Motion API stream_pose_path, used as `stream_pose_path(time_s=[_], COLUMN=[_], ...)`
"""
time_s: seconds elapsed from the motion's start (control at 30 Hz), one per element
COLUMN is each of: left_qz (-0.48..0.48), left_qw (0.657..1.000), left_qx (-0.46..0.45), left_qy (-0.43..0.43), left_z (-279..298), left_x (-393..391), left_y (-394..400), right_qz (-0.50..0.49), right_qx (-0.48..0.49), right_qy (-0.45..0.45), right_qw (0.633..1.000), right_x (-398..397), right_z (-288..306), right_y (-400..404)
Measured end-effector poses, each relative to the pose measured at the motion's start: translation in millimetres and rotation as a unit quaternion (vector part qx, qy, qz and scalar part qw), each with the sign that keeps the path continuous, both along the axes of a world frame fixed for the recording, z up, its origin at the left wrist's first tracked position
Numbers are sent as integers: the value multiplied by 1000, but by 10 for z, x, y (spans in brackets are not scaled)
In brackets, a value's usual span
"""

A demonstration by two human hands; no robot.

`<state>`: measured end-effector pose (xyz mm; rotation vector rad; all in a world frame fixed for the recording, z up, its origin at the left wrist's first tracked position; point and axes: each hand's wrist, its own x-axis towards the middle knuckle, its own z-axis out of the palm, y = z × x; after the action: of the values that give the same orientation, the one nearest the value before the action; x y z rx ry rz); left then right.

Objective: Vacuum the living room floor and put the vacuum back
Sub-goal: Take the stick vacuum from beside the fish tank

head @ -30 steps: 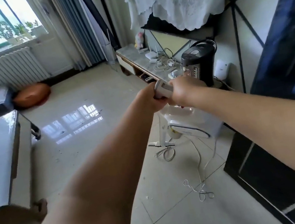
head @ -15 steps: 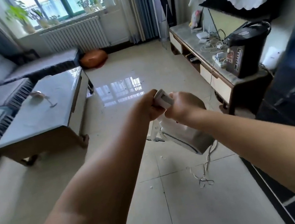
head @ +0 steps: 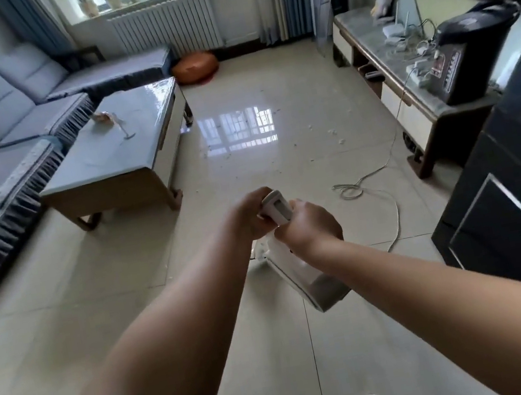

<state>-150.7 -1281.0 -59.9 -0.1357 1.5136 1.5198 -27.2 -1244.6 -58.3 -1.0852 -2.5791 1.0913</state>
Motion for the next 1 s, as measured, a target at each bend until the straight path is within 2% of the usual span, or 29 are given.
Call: stream_pose_path(time_s=[0.3, 0.47, 0.6, 0.77, 0.83, 0.93, 1.0], left_qz=[51, 82, 102, 173, 197, 221, 195], left_qw=[997, 994, 992, 981, 976, 967, 974], left_qx=[-43, -68, -75, -74, -88, -126, -97], left_qy=[-45, -29, -28, -43, -15, 34, 60], left_z=[-459, -593, -571, -718, -782, -845, -895], left_x=[456, 763, 1156, 1654, 1869, 2232, 2436], left_y=[-792, -979, -1192, -1393, -1419, -1515, -1598], right_qz=[9, 4, 38, 75, 73, 41, 45], right_qx=[-93, -184, -323, -435, -482, -575, -606], right_qy=[-27, -1, 38, 19, 22, 41, 57], right_qw=[995, 983, 945, 897, 873, 816, 792], right_x=[406, 598, 785, 1030, 1074, 1126, 1180], right_z=[-427, -638, -693, -841, -876, -865, -874], right_y=[-798, -942, -933, -791, -722, -640, -579])
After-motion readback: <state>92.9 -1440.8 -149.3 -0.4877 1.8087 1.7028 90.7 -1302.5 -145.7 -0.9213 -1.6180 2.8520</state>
